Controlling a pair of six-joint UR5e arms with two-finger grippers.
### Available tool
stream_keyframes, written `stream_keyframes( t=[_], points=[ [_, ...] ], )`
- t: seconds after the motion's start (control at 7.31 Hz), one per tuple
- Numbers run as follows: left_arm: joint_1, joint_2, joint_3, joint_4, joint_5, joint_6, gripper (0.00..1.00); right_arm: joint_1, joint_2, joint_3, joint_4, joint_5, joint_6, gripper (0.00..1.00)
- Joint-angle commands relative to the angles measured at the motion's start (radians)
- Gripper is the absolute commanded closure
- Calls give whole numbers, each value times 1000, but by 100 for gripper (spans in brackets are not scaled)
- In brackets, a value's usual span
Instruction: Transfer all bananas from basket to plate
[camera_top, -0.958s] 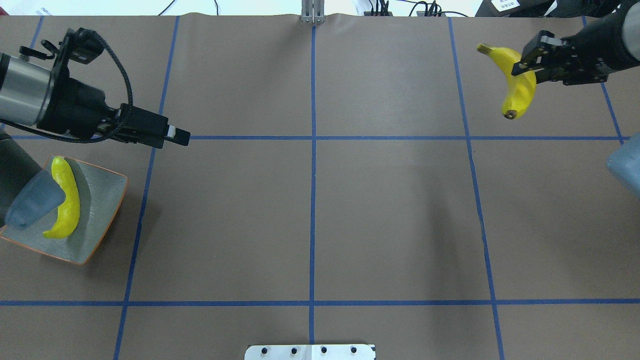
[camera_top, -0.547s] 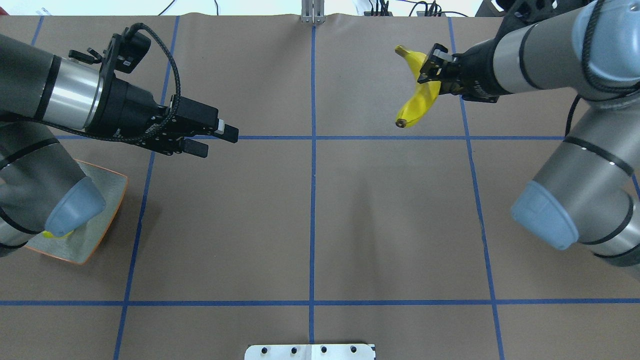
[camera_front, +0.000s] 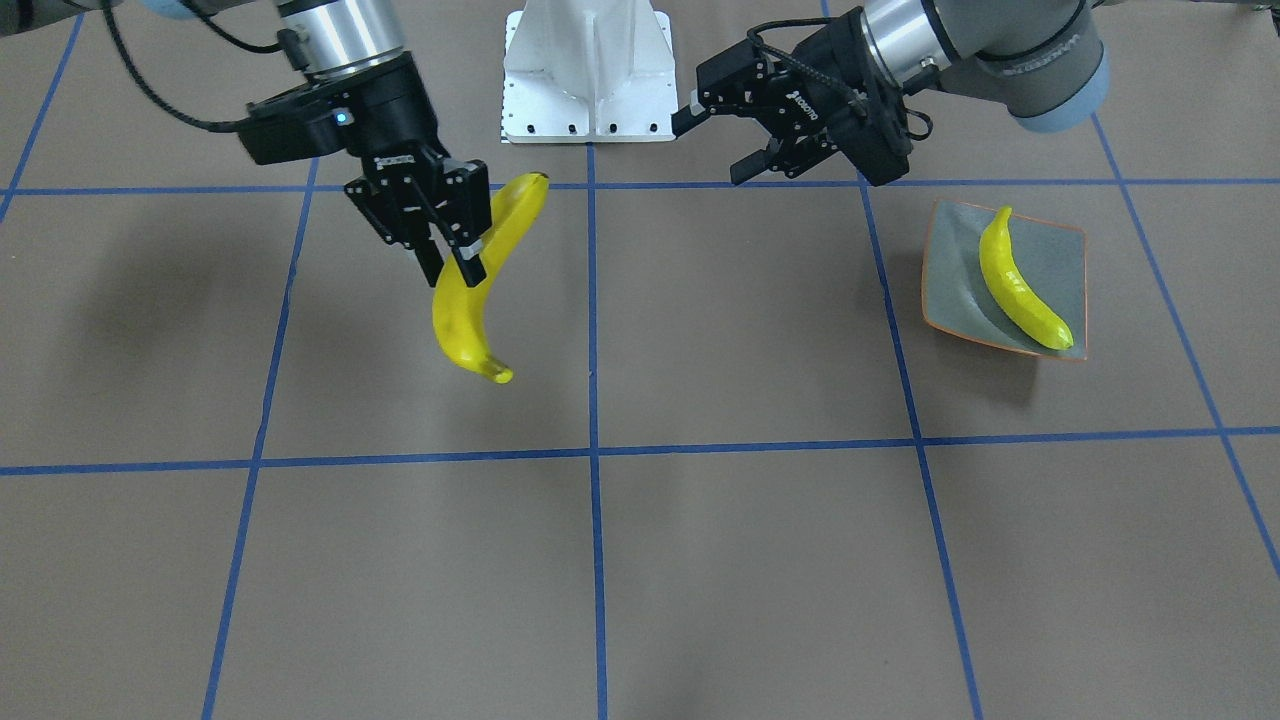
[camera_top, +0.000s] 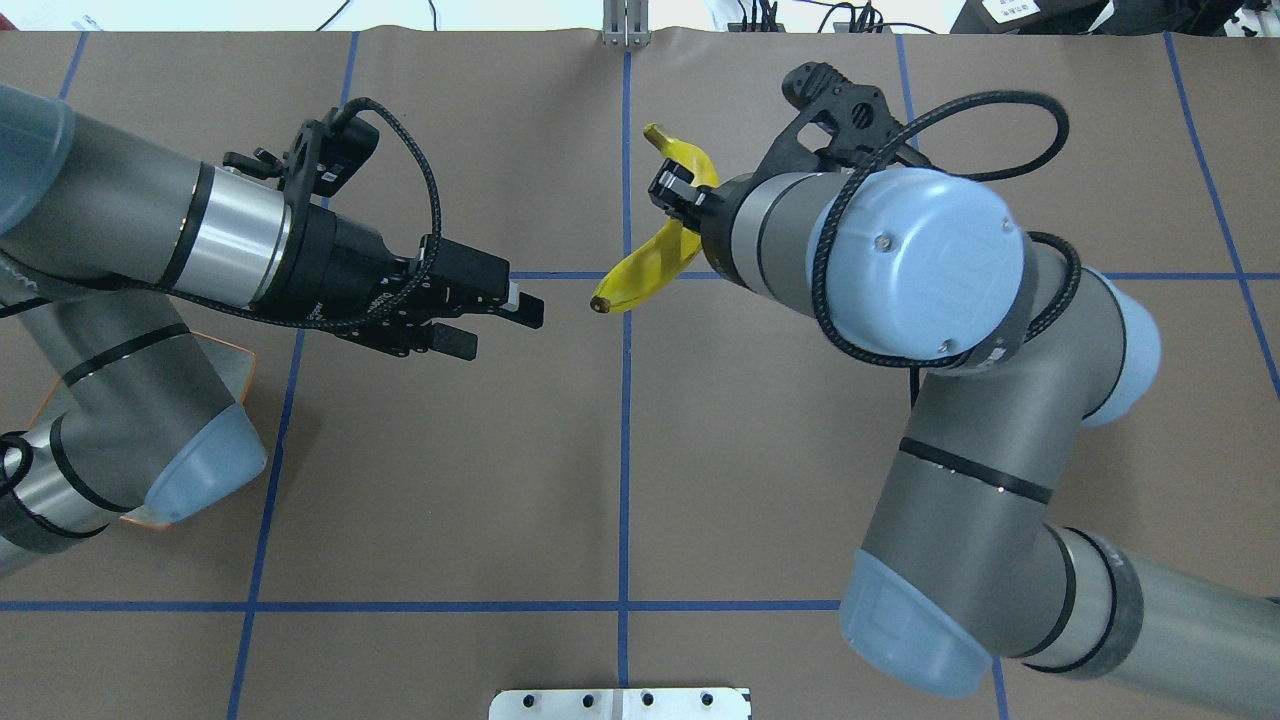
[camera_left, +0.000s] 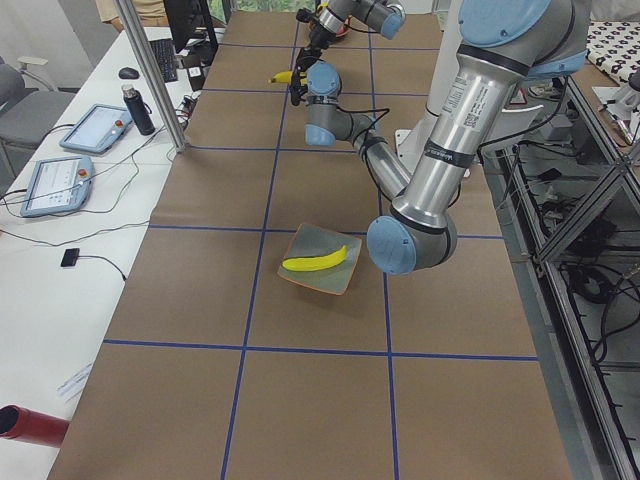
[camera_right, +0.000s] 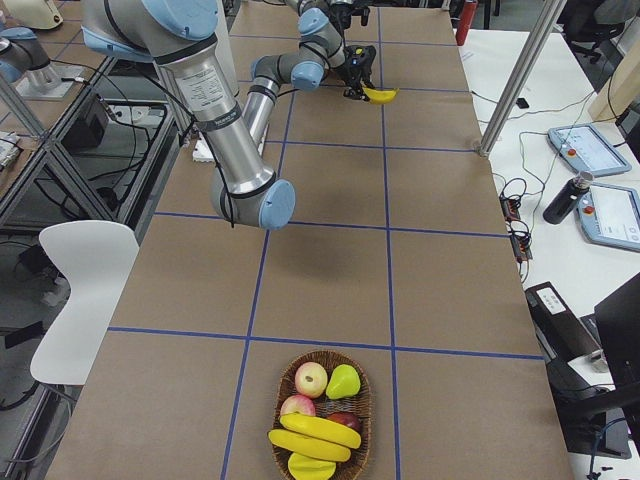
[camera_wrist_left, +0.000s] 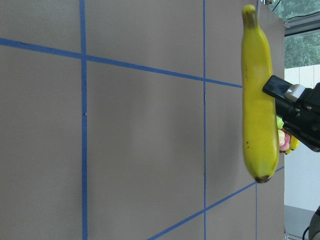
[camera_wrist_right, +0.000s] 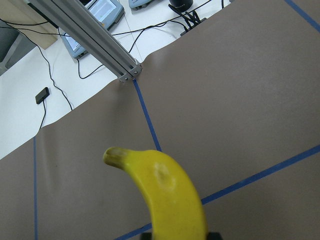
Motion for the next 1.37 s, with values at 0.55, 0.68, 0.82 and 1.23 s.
stream_keyframes(
  t=[0.55, 0.68, 0.82, 1.23],
  points=[
    [26, -26, -2, -4, 10, -9, 5, -116, 39, 3, -28, -128, 54, 100],
    [26, -26, -2, -7, 25, -8, 11, -119, 44, 5, -25, -128, 54, 100],
    [26, -26, -2, -7, 24, 15, 21, -125, 47, 10, -23, -128, 54, 100],
    [27, -32, 4, -7, 24, 21, 22, -134, 55, 28, -23, -128, 54, 100]
  ],
)
